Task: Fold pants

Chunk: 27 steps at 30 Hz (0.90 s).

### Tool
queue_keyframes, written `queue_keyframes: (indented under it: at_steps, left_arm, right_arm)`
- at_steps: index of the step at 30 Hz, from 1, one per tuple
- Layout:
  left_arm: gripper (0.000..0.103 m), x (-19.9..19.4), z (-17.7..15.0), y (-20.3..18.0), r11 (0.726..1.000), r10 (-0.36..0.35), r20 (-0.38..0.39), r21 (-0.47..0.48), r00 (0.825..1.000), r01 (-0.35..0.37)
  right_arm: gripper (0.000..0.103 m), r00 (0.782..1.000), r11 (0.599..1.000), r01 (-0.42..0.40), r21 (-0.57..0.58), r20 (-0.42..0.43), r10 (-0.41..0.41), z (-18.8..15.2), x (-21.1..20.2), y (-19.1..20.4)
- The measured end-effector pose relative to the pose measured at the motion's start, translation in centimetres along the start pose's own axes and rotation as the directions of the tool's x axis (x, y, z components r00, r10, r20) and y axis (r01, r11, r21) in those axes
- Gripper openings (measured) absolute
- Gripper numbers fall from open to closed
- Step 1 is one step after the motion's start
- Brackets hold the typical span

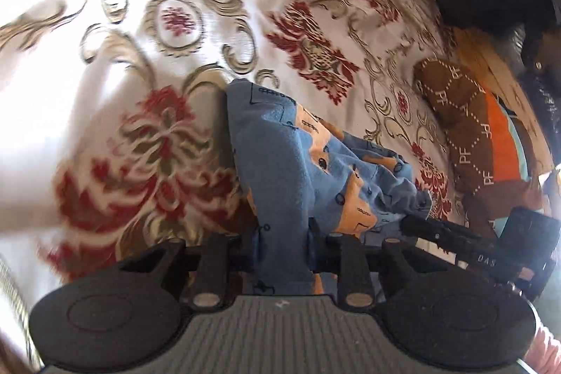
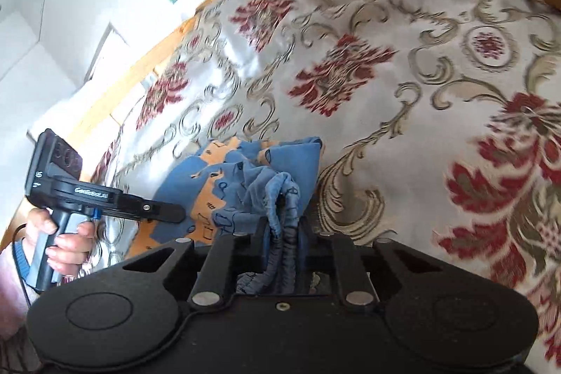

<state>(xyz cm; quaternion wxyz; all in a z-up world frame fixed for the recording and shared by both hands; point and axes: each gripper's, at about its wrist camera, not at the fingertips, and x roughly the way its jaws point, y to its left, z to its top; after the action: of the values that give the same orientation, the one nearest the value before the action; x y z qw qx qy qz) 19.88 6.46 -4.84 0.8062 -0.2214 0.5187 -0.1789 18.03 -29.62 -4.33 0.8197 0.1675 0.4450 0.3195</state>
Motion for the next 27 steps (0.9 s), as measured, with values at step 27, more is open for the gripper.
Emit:
queue_keyframes:
  at_steps: [27]
  left_arm:
    - [0.024,-0.1,4.5,-2.3,0.984,-0.034,0.159,0.176,0.987,0.006]
  right_arm:
    - [0.015,0.988,0.988,0.141,-0.068,0.074,-0.136,5.6,-0.3,2.2]
